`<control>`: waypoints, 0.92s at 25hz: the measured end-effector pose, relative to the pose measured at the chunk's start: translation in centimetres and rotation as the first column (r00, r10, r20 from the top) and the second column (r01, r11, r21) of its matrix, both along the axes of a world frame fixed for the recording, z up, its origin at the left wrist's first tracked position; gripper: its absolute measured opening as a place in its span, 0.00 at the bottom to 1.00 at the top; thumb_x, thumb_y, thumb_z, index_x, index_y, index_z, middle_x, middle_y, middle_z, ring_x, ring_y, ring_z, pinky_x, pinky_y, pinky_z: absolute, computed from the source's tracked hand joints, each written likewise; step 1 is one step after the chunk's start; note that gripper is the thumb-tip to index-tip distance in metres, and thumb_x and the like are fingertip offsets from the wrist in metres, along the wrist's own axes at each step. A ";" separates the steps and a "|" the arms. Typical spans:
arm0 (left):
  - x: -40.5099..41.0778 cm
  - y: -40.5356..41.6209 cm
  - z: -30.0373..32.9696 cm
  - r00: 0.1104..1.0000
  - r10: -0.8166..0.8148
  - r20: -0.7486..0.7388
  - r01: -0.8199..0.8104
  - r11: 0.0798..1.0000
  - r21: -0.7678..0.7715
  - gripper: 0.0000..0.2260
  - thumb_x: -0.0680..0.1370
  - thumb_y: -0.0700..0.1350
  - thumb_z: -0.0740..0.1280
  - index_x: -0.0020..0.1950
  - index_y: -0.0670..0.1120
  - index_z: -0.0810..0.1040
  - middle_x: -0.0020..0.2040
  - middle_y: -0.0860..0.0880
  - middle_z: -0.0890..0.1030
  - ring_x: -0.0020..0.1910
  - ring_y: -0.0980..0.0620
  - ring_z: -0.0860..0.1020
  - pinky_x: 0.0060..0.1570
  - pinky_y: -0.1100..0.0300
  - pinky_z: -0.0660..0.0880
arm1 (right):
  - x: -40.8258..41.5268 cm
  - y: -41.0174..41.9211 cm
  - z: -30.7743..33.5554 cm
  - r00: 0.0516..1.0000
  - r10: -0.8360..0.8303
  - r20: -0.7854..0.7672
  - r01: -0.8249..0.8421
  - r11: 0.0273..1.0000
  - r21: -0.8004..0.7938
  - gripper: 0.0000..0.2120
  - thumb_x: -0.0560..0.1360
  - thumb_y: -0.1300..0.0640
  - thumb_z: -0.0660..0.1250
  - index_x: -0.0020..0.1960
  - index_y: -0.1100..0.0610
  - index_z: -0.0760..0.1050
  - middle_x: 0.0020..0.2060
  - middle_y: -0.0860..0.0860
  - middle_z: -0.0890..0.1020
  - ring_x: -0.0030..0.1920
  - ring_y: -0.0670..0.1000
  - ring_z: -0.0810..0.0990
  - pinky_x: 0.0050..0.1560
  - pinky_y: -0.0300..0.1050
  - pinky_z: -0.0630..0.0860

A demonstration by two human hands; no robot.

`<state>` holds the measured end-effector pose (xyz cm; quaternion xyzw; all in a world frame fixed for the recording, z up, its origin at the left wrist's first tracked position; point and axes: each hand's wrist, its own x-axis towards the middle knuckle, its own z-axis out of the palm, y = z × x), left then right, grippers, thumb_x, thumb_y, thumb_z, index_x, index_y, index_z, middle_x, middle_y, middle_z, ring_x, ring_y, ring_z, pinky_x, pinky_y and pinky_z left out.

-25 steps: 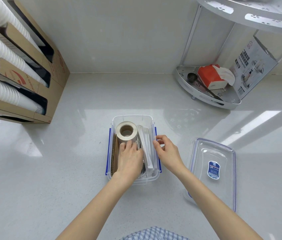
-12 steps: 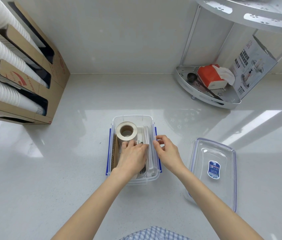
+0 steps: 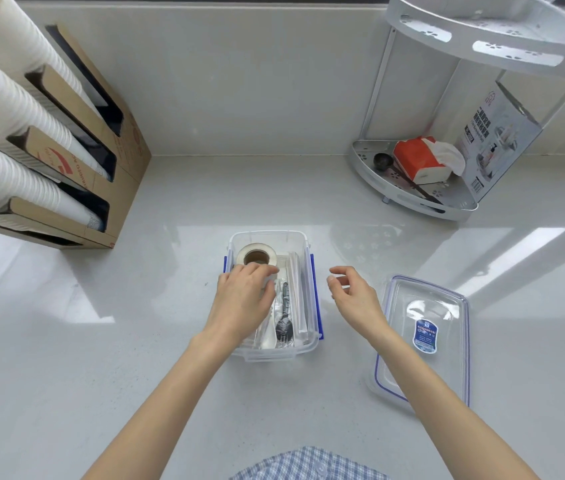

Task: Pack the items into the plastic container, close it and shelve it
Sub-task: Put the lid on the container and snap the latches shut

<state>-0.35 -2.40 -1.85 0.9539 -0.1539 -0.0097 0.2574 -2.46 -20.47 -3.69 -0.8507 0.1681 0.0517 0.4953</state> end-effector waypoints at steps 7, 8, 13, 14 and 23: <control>-2.1 -4.7 1.0 0.992 -0.121 -0.035 0.119 0.992 -0.048 0.14 0.78 0.43 0.56 0.62 0.47 0.71 0.62 0.48 0.76 0.61 0.48 0.71 0.62 0.53 0.66 | -3.4 -3.5 0.4 0.993 -0.115 0.004 0.115 0.990 -0.077 0.14 0.77 0.57 0.58 0.62 0.57 0.69 0.55 0.56 0.77 0.54 0.53 0.74 0.57 0.48 0.70; -2.5 -5.6 1.0 0.989 -0.141 -0.043 0.138 0.989 -0.060 0.14 0.78 0.42 0.56 0.63 0.46 0.71 0.62 0.47 0.76 0.61 0.47 0.71 0.62 0.53 0.66 | -4.1 -4.2 0.3 0.991 -0.135 -0.003 0.134 0.986 -0.099 0.15 0.76 0.57 0.58 0.62 0.57 0.69 0.56 0.57 0.76 0.57 0.55 0.73 0.60 0.50 0.69; -5.0 -10.7 -0.3 0.958 -0.254 -0.131 0.241 0.965 -0.103 0.17 0.78 0.43 0.55 0.67 0.45 0.65 0.66 0.47 0.72 0.65 0.49 0.68 0.62 0.57 0.64 | -7.3 -8.2 -0.6 0.968 -0.242 -0.070 0.218 0.943 -0.252 0.16 0.75 0.57 0.58 0.63 0.55 0.68 0.62 0.58 0.70 0.63 0.58 0.68 0.64 0.53 0.65; -5.5 -11.8 -0.7 0.947 -0.270 -0.173 0.257 0.962 -0.095 0.18 0.78 0.44 0.55 0.68 0.44 0.64 0.67 0.47 0.71 0.66 0.48 0.67 0.63 0.56 0.63 | -8.0 -9.0 -0.8 0.958 -0.274 -0.086 0.240 0.928 -0.284 0.17 0.75 0.57 0.59 0.64 0.55 0.67 0.63 0.58 0.68 0.64 0.59 0.66 0.63 0.53 0.64; -8.5 -15.9 -3.8 0.879 -0.217 -0.425 0.220 0.975 -0.043 0.24 0.77 0.44 0.57 0.71 0.40 0.53 0.72 0.40 0.58 0.70 0.42 0.58 0.68 0.54 0.57 | -12.2 -12.2 -2.5 0.884 -0.350 -0.310 0.214 0.892 -0.398 0.23 0.74 0.57 0.60 0.66 0.64 0.59 0.63 0.63 0.63 0.64 0.63 0.63 0.62 0.54 0.64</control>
